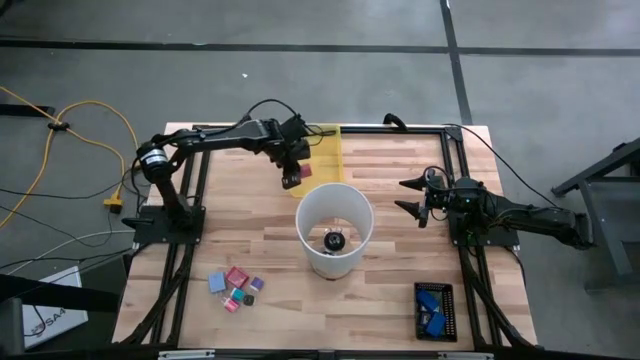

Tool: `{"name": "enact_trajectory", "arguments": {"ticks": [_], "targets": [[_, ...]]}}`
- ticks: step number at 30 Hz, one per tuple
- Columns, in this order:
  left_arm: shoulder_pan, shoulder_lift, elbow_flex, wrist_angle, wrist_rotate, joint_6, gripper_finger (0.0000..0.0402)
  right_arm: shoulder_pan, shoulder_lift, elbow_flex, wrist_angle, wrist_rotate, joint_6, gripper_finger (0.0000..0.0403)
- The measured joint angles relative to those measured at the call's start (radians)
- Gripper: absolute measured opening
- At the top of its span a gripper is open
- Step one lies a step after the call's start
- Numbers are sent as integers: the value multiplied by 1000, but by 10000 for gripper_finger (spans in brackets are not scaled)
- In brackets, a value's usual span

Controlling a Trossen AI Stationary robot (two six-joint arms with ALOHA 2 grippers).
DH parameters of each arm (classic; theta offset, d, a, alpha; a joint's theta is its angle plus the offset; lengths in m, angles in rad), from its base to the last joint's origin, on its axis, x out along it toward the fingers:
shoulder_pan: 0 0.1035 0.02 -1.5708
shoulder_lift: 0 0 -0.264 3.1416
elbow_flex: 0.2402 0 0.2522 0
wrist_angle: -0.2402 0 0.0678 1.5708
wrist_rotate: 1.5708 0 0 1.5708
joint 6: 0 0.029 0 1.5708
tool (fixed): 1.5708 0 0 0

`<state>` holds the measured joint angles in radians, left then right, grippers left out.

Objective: Pick & Place Office items
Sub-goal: Put the bottom red charger adapter into the yellow bin, then put the white charger adapter into the yellow bin

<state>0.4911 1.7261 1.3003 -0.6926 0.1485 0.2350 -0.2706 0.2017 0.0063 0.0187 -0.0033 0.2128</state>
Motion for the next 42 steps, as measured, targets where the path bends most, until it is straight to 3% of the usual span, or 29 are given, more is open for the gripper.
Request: {"name": "enact_trajectory", "arguments": {"ticks": [24, 35, 42], "targets": [[-49, 121, -2, 51, -29, 37, 120, 0, 0, 0, 2, 0, 0, 327], [-48, 121, -2, 47, -46, 29, 173, 0, 0, 0, 4, 0, 0, 327], [-48, 121, -2, 47, -46, 26, 180, 0, 0, 0, 5, 0, 0, 327]]}}
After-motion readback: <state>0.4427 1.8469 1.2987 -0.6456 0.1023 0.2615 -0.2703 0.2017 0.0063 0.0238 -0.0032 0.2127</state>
